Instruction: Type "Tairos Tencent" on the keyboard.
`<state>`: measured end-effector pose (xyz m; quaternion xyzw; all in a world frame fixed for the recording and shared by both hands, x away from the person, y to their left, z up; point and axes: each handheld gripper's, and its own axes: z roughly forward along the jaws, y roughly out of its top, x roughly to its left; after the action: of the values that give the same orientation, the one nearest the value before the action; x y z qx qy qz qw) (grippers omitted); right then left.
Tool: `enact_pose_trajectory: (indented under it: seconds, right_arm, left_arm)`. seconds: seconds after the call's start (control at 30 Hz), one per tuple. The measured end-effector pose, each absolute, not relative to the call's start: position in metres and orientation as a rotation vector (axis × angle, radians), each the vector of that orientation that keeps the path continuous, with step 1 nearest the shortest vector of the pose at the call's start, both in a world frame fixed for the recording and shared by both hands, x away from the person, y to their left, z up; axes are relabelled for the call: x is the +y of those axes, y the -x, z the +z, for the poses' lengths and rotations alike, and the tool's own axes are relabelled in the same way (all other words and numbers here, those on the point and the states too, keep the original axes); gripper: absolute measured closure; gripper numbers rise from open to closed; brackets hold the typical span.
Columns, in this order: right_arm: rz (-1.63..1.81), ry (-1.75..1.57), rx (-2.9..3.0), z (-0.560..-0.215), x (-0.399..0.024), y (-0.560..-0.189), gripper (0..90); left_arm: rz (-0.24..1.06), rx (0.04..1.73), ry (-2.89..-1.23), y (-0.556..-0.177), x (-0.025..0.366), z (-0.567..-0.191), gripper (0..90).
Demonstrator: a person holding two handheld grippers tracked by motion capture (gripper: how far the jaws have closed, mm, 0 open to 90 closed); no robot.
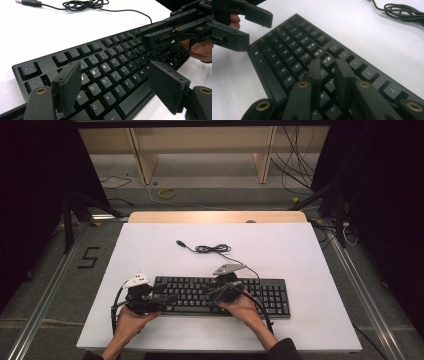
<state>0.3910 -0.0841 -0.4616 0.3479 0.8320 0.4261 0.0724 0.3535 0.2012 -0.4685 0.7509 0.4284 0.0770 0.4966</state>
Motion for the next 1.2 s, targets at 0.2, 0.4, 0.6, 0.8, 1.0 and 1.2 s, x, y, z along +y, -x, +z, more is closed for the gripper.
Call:
enact_pose_trajectory:
  seconds: [0.2,0.4,0.6,0.8,1.0,1.2]
  right_arm:
    - [1.269,-1.044,2.507,-0.4638,-0.0831,-0.3913,80.1]
    - [1.256,-1.046,2.511,-0.4658,-0.0827,-0.3917,84.9]
    - [1.244,-1.059,2.515,-0.4676,-0.0825,-0.3921,88.7]
    - [1.227,-1.06,2.521,-0.4691,-0.0829,-0.3927,90.0]
    - [1.219,-1.064,2.526,-0.4699,-0.0823,-0.3928,90.0]
    - [1.207,-1.067,2.525,-0.4711,-0.0815,-0.3932,90.0]
  left_arm:
    - [0.186,1.04,-1.816,-0.3528,0.2012,-0.4679,26.8]
    - [0.183,1.041,-1.814,-0.3522,0.2013,-0.4676,26.9]
    - [0.18,1.044,-1.811,-0.3516,0.2012,-0.4673,26.6]
    - [0.183,1.041,-1.816,-0.3513,0.2019,-0.4669,26.3]
    - [0.185,1.042,-1.812,-0.351,0.2025,-0.4665,26.2]
    - [0.184,1.042,-1.811,-0.3507,0.2024,-0.4665,26.2]
